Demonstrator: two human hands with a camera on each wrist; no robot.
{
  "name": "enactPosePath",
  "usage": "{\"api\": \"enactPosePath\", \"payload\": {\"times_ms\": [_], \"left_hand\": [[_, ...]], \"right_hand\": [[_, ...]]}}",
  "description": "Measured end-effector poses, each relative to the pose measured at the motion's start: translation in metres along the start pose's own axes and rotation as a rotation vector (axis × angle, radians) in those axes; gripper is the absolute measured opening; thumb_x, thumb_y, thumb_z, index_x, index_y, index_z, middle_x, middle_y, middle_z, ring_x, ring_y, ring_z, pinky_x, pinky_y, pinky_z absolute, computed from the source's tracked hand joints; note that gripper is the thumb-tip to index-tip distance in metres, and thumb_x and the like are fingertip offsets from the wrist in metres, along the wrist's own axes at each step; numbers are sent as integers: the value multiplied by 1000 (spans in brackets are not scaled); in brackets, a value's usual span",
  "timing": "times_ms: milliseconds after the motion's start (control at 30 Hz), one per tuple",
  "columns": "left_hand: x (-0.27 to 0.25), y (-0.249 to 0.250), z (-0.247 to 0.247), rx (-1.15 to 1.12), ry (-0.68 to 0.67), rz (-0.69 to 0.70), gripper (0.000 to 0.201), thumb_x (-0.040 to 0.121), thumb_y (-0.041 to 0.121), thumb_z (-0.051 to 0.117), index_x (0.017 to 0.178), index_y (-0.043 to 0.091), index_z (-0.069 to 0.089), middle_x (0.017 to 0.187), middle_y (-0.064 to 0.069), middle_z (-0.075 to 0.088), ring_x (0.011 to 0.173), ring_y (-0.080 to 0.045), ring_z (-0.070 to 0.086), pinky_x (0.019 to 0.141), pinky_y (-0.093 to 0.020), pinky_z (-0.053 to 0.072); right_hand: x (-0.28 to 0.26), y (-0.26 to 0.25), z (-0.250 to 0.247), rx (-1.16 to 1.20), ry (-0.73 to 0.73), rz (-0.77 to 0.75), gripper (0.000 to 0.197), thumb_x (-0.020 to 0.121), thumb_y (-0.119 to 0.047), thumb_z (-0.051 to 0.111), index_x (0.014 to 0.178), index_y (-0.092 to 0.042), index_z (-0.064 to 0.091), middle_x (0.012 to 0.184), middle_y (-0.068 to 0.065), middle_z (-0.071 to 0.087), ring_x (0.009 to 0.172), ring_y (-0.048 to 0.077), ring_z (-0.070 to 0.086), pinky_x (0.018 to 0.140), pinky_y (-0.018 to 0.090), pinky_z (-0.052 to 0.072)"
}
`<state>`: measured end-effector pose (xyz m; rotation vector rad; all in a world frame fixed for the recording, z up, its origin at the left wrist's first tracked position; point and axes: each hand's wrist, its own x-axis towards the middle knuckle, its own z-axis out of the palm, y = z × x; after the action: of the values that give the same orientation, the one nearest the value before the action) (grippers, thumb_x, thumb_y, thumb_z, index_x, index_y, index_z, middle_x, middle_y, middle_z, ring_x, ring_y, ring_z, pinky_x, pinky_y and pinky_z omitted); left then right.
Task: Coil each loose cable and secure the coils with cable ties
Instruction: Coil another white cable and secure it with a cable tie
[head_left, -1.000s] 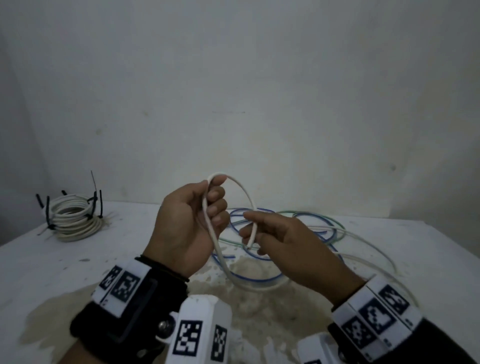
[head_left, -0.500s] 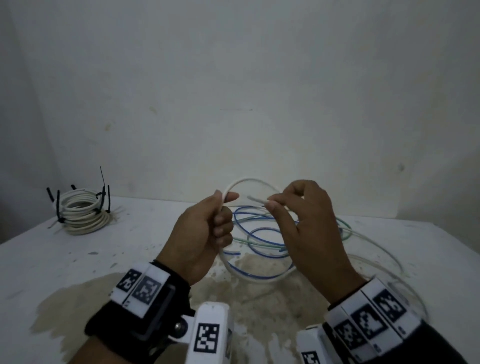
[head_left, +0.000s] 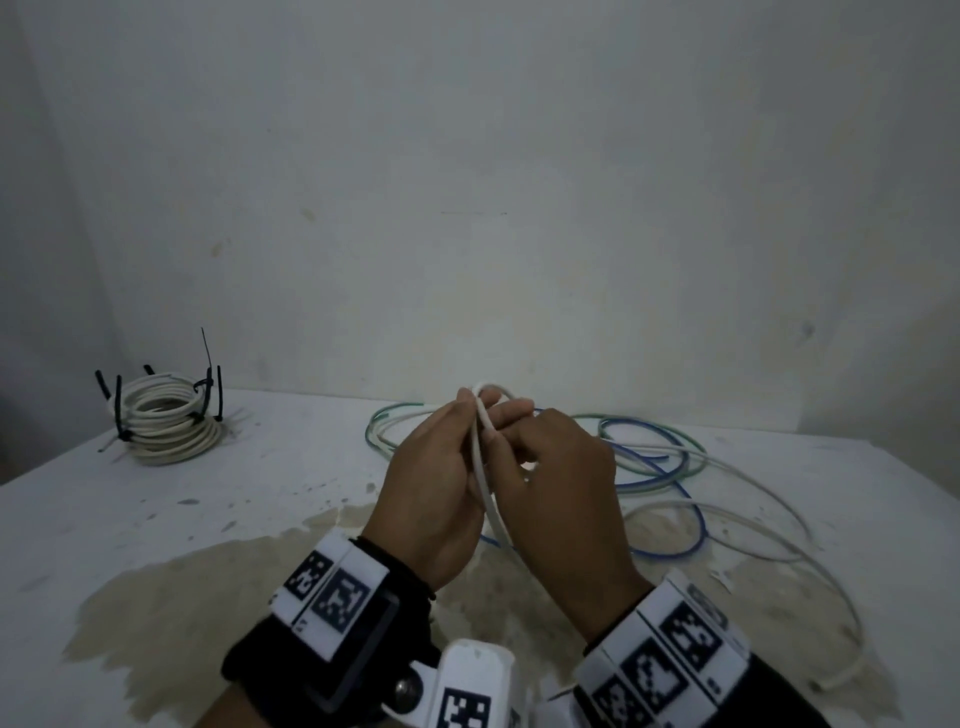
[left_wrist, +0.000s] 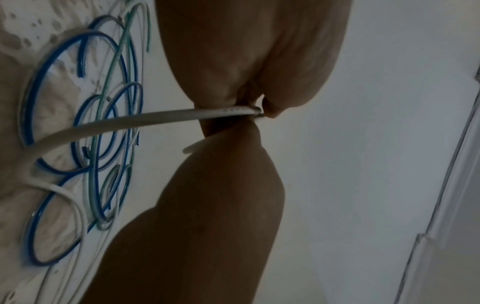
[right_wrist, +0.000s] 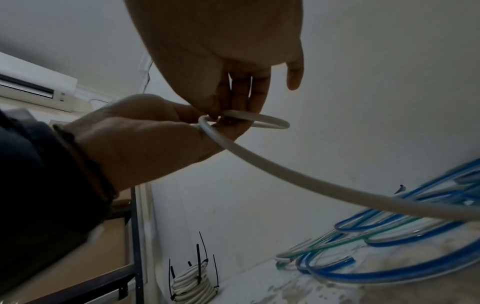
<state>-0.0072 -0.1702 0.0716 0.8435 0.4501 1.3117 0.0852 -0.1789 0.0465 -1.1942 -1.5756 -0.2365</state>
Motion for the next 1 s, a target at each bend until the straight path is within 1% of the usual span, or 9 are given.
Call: {"api": "enactPosePath", "payload": {"times_ms": [167, 233, 300, 333, 433, 500, 667, 867, 1000], "left_hand": [[0, -2, 1, 82, 35, 56, 26, 100, 12, 40, 91, -1, 61, 76, -11, 72, 66, -19, 69, 53, -23, 55], [2, 2, -2, 153, 57, 91, 28, 100, 12, 41, 82, 2, 60, 73, -10, 69, 63, -20, 65, 55, -26, 55], [6, 10, -4, 178, 77, 134, 29, 100, 13, 39, 77, 6, 54, 62, -4, 61, 54, -16, 60, 57, -29, 54], [9, 14, -5, 156, 78, 151, 28, 101, 13, 37, 77, 8, 50, 58, -2, 55, 50, -14, 55, 56, -29, 52], [16, 28, -8, 72, 60, 176, 26, 101, 13, 34, 78, 10, 45, 55, 2, 39, 43, -8, 36, 45, -22, 44], [18, 34, -10, 93, 63, 175, 26, 102, 14, 34, 80, 10, 46, 54, 4, 35, 42, -7, 30, 41, -19, 36], [19, 56, -25, 167, 71, 91, 26, 102, 18, 35, 81, 8, 48, 50, 7, 28, 37, -4, 23, 34, -16, 23], [13, 83, -50, 295, 42, 70, 29, 102, 19, 32, 77, 11, 45, 52, 4, 33, 40, -6, 28, 37, -17, 31], [4, 90, -59, 383, 31, 71, 27, 101, 16, 33, 77, 11, 46, 50, 6, 26, 38, -6, 23, 35, -17, 28]], "right_hand": [[1, -2, 2, 27, 1, -40, 18, 86, -23, 56, 72, -23, 67, 73, -9, 64, 70, 14, 59, 68, 41, 49], [-3, -2, 3, 73, -23, -48, 12, 86, -19, 56, 80, -22, 66, 81, -10, 63, 76, 8, 54, 72, 31, 46], [-11, -4, 2, 127, -4, 7, 5, 84, -22, 58, 86, -23, 53, 85, -16, 48, 78, 4, 42, 70, 15, 34], [-16, -4, 2, 135, -23, 48, 13, 86, -28, 58, 87, -25, 45, 84, -19, 40, 77, 3, 36, 69, 15, 31], [-22, -6, 0, 124, -449, 239, 27, 92, -50, 47, 88, -23, 47, 86, -12, 52, 82, 10, 47, 67, 21, 36], [-24, -4, -2, 235, -689, 268, 38, 95, -50, 38, 85, -17, 54, 82, -5, 59, 79, 12, 55, 71, 27, 41], [-29, 3, -15, 233, -810, 93, 40, 99, -42, 39, 73, -14, 52, 67, 3, 53, 65, 16, 53, 64, 28, 39], [-9, 60, -45, -67, -985, 80, 48, 98, -46, 34, 79, -6, 55, 71, 7, 53, 67, 20, 51, 62, 25, 35], [14, 103, -62, -285, -956, 144, 40, 99, -39, 36, 66, -20, 45, 65, -4, 46, 59, 6, 43, 57, 16, 33]]}}
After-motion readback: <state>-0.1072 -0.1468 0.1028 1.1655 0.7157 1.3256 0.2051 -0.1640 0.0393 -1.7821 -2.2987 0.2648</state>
